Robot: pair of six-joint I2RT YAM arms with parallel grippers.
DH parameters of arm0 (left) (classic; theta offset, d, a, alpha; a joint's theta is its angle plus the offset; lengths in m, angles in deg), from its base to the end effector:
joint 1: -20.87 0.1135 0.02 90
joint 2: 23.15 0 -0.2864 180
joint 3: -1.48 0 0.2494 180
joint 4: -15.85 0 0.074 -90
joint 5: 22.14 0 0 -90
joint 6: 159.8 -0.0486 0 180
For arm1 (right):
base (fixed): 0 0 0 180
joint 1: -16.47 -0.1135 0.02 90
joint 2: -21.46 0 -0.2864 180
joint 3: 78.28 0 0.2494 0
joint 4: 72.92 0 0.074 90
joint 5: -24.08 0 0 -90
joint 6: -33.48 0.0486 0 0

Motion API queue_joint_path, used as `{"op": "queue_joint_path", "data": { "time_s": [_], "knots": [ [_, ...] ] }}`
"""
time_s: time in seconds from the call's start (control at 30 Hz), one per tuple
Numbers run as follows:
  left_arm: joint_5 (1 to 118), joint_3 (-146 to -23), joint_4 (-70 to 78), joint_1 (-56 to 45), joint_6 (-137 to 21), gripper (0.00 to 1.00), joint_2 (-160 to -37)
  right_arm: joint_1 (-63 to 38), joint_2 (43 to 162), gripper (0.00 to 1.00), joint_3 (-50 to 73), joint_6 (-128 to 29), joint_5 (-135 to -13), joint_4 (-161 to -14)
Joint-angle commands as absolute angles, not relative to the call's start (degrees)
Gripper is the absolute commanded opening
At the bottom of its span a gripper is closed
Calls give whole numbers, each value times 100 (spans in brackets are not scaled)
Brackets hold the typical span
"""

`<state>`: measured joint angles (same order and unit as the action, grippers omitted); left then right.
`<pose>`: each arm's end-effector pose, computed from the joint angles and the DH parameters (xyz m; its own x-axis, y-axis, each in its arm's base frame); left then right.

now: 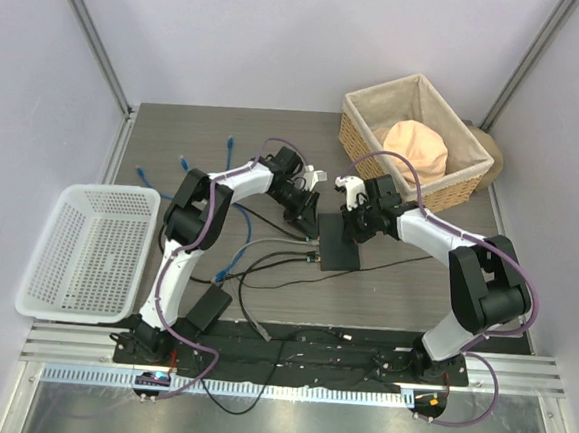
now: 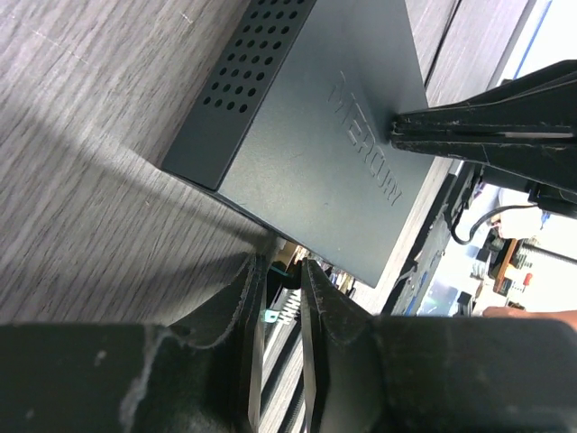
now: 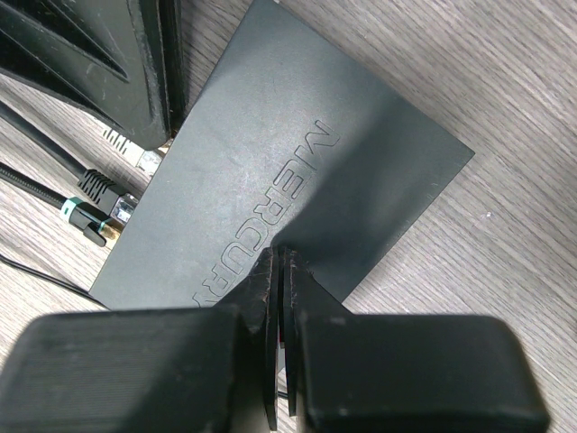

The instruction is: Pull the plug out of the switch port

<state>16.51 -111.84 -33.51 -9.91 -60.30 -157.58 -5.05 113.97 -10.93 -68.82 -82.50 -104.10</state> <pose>0.3999 -0.2824 0.1298 -0.8884 0.4092 -0.2082 0.4028 0.4771 -0.7811 0.2974 0.1322 0.1932 -0.6503 -0.4759 -0.5921 -0.6522 0.7494 0.1140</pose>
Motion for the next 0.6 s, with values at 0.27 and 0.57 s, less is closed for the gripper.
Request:
{"op": "queue_joint_path", "data": {
  "time_s": [0.27, 0.57],
  "knots": [
    [2997, -11676, -4427, -1121, -6663, 0, -15973, -471, 11550, 1, -1207, -6979, -8024, -10759],
    [3138, -11203, -4448, -1059, -6787, 0, -15710, -462, 11515, 1, -1242, -6997, -8007, -10741]
  ]
}}
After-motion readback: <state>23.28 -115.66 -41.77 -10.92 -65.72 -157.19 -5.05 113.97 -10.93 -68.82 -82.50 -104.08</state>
